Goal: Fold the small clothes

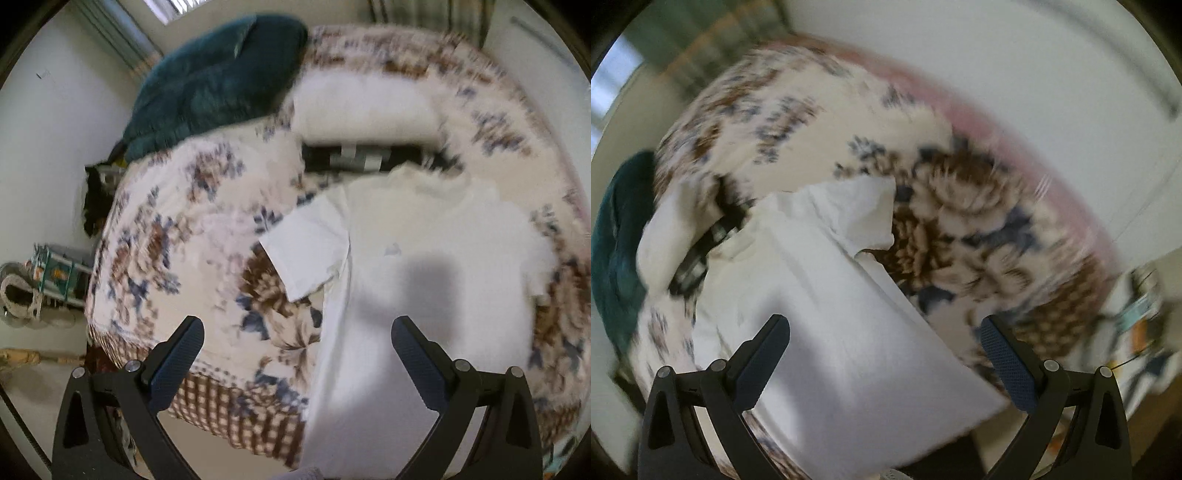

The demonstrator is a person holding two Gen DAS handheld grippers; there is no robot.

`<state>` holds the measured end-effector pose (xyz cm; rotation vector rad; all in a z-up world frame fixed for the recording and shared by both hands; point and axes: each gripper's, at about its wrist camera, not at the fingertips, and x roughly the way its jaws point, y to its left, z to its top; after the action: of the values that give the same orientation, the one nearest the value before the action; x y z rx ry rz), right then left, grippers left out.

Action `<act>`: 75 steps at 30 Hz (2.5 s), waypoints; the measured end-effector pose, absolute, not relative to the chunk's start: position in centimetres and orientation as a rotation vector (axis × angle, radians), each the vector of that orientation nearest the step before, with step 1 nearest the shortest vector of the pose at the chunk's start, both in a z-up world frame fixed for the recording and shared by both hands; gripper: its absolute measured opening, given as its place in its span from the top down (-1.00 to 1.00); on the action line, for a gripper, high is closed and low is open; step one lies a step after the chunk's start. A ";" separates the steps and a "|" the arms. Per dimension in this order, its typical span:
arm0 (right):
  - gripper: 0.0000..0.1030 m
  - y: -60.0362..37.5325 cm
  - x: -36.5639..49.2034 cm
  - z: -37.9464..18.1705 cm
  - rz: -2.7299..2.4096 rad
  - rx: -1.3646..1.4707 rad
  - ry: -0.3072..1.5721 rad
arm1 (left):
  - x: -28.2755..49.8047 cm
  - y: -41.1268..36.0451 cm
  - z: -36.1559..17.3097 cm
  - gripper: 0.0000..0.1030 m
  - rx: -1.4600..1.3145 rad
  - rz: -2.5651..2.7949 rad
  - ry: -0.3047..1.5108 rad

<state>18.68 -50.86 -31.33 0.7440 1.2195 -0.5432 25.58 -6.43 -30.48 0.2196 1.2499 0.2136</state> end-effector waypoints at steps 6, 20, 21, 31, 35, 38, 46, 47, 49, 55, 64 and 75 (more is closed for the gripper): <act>-0.81 -56.8 22.9 -47.6 -0.589 1.071 1.240 | 29.2 -6.4 -42.0 -1.00 0.136 0.292 1.391; 0.92 -55.4 27.8 -54.8 -0.616 1.157 0.992 | 31.0 -5.0 -50.9 -1.00 -0.021 0.320 1.497; 0.93 -54.3 29.1 -53.3 -0.601 1.049 1.000 | 31.0 -4.7 -50.7 -1.00 -0.032 0.323 1.492; 0.93 -27.1 38.7 -51.0 -0.068 -0.113 1.174 | 28.9 2.1 -50.0 -1.00 -0.057 0.441 1.442; 0.66 -24.5 37.8 -54.9 0.072 -0.003 1.368 | 28.0 4.8 -50.7 -1.00 -0.148 0.458 1.457; 0.00 -26.7 35.8 -53.8 0.018 0.174 1.351 | 28.1 5.9 -50.9 -1.00 -0.268 0.418 1.442; -0.02 -33.8 33.4 -56.2 -0.186 0.429 1.431 | 30.3 10.5 -56.1 -0.83 -1.050 0.306 1.393; -0.02 -34.4 33.0 -56.6 -0.214 0.458 1.433 | 30.6 10.9 -56.6 -0.73 -1.090 0.316 1.374; -0.02 -35.4 32.4 -56.9 -0.252 0.490 1.425 | 31.4 11.5 -56.9 0.19 -1.129 0.347 1.322; -0.02 -36.6 31.7 -56.4 -0.301 0.495 1.393 | 35.7 9.2 -52.7 0.87 -0.773 0.324 1.191; -0.02 -38.5 30.2 -54.8 -0.341 0.500 1.393 | 35.8 -6.9 -49.7 0.85 -0.218 -0.086 1.190; -0.13 -42.2 26.5 -51.5 -0.258 0.530 1.412 | 34.1 -5.9 -51.2 -0.61 -0.120 -0.070 1.304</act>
<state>26.48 -42.24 -51.50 0.5302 1.4122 -0.2576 34.12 -5.87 -51.22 -0.1199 1.3044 -0.0696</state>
